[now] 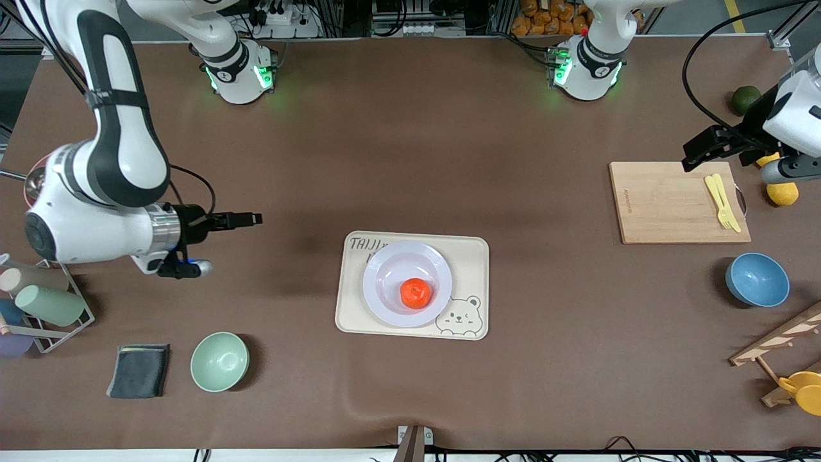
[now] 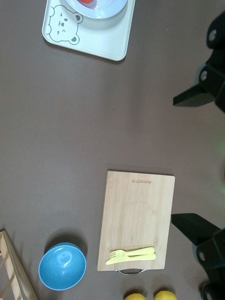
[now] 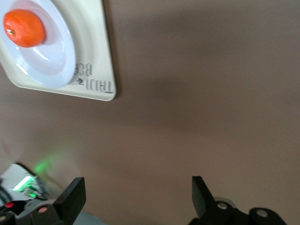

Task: Place orange and plate with both arms

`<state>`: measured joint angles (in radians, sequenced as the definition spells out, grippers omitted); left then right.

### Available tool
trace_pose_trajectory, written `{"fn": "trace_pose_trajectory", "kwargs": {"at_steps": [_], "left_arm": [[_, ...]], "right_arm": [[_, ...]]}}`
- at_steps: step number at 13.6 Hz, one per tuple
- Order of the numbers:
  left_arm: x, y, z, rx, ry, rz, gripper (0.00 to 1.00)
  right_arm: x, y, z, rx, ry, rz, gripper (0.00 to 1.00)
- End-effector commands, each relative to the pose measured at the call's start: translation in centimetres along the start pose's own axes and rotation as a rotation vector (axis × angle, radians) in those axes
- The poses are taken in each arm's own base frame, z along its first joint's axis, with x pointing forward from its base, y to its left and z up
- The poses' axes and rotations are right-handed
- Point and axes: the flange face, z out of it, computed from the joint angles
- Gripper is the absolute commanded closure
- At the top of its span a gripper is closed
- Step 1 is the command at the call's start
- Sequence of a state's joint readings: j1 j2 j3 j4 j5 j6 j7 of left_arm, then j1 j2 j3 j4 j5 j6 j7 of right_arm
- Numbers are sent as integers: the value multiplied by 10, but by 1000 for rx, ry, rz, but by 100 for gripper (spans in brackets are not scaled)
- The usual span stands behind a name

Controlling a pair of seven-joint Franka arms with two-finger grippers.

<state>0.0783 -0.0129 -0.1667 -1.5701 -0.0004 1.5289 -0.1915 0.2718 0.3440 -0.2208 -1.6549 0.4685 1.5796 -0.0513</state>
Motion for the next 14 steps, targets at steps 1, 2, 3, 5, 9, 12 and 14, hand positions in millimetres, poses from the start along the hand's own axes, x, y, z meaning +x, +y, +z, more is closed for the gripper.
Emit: {"fn": "trace_pose_trajectory", "kwargs": {"at_steps": [1, 2, 3, 5, 9, 12, 14], "left_arm": [[-4, -4, -8, 25, 11, 20, 0], [-4, -4, -8, 25, 11, 20, 0], [-4, -4, -8, 25, 11, 20, 0], [-4, -3, -8, 24, 11, 20, 0], [-3, -4, -7, 24, 8, 20, 0], [-1, 8, -8, 19, 12, 42, 0], [8, 3, -13, 15, 24, 28, 0]], "right_arm": [[-25, 0, -43, -135, 10, 28, 0], [-29, 11, -59, -164, 11, 49, 0], [-33, 16, -74, -191, 17, 60, 0], [-56, 16, -118, -265, 69, 44, 0], [-96, 33, -171, -361, 142, -49, 0], [-128, 71, -210, -338, 198, -80, 0], [-158, 63, -226, -336, 217, -82, 0]]}}
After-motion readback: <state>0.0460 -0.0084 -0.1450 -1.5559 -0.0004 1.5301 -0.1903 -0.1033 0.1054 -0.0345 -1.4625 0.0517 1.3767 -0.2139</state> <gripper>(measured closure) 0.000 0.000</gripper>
